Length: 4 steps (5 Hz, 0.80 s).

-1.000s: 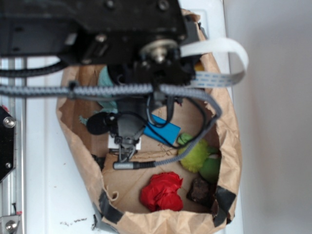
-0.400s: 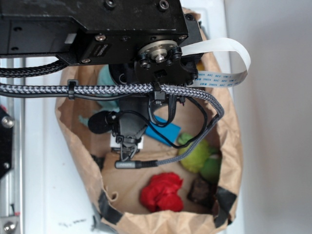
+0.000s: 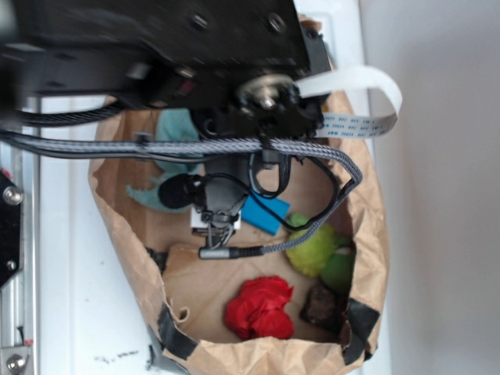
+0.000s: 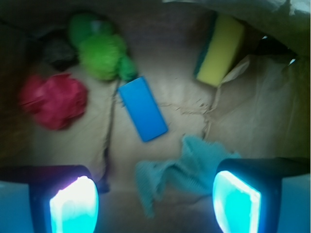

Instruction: Grab the blue cloth.

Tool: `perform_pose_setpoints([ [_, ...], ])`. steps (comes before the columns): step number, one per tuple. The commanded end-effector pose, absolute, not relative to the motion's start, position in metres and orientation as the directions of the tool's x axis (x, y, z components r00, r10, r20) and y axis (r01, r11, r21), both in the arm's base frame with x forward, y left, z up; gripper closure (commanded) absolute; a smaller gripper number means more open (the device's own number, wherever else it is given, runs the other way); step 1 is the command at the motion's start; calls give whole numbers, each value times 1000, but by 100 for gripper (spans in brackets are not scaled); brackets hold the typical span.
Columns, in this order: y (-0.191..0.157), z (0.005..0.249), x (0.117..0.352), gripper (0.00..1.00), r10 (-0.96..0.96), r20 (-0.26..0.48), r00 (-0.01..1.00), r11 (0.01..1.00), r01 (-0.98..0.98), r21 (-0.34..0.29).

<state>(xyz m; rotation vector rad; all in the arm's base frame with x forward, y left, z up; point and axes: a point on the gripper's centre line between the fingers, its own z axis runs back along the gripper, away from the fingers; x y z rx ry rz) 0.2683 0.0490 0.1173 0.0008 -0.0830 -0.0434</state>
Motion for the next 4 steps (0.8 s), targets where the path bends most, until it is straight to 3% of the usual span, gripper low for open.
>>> perform_pose_setpoints([
  [1,58,92,270,0,-95,87,992,992,88,87],
  [4,75,66,267,0,-106,2,994,983,104,151],
])
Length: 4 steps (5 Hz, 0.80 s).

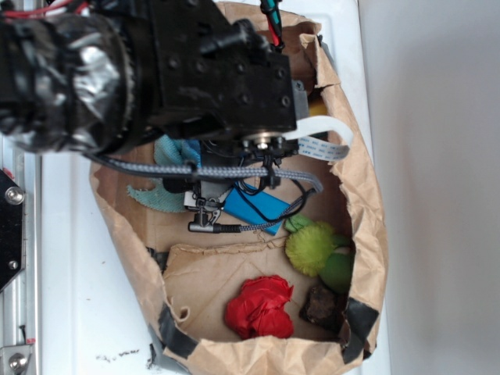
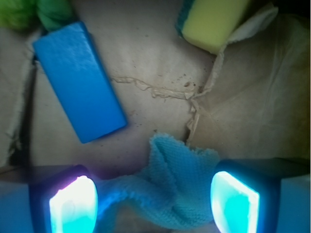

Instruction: Grab the blue cloth.

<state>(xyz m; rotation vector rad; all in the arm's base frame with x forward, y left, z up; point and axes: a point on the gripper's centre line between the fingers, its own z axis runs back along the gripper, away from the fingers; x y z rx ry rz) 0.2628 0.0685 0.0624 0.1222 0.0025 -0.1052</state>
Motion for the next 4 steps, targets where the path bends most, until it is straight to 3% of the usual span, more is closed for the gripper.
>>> perform_pose_setpoints([
  [1,74,63,266,0,-103,-7,995,983,102,155],
  [3,64,45,253,0,-110,2,994,983,109,146],
  [4,60,40,250,0,-108,4,994,988,107,111],
])
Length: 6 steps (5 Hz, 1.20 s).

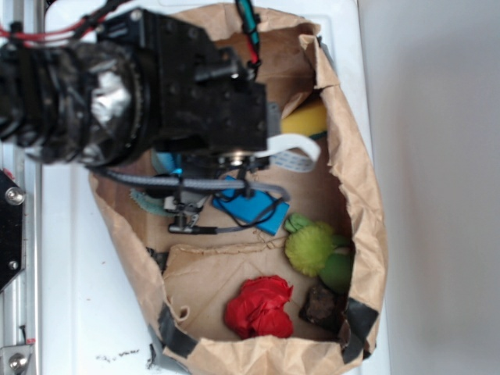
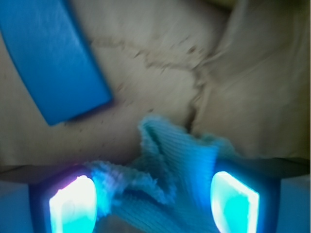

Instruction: Grab the blue cloth.

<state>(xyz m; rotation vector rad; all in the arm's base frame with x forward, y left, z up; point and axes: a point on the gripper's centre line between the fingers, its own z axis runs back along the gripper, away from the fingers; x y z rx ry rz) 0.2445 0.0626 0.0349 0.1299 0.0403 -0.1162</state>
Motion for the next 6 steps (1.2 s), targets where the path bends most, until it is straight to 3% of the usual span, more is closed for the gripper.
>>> perform_pose_setpoints([
  [1,59,41,230,100,-97,14,995,991,95,99],
  [4,62,48,259,100,-84,20,996,993,82,91],
  [5,64,60,266,100,-72,31,997,995,70,72],
  [6,61,84,273,100,-74,42,996,997,73,14],
])
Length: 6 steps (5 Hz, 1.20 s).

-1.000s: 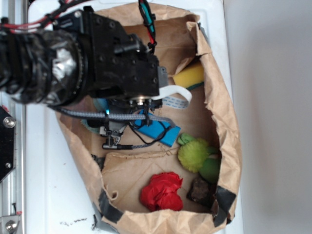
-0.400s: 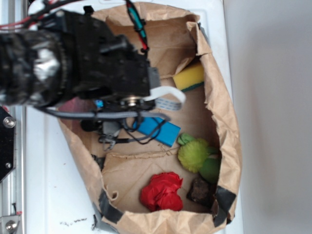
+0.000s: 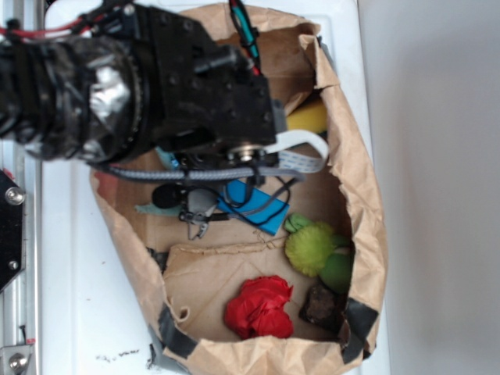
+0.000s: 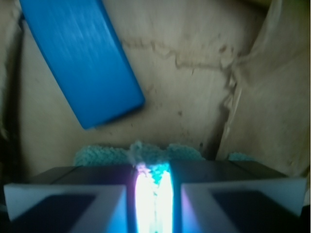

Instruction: Grab the blue cloth.

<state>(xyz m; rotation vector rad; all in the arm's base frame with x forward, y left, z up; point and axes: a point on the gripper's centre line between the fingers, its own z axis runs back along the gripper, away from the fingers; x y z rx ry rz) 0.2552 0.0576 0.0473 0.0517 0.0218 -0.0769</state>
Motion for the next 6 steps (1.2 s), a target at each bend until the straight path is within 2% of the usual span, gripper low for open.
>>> perform_pose_setpoints([
  [1,57,108,270,100,-77,71,994,996,80,-45],
  [2,53,136,269,100,-68,90,994,991,77,-105],
  [4,46,168,265,100,-56,165,985,982,85,-170],
  [6,31,188,268,100,-29,295,955,987,74,-141],
])
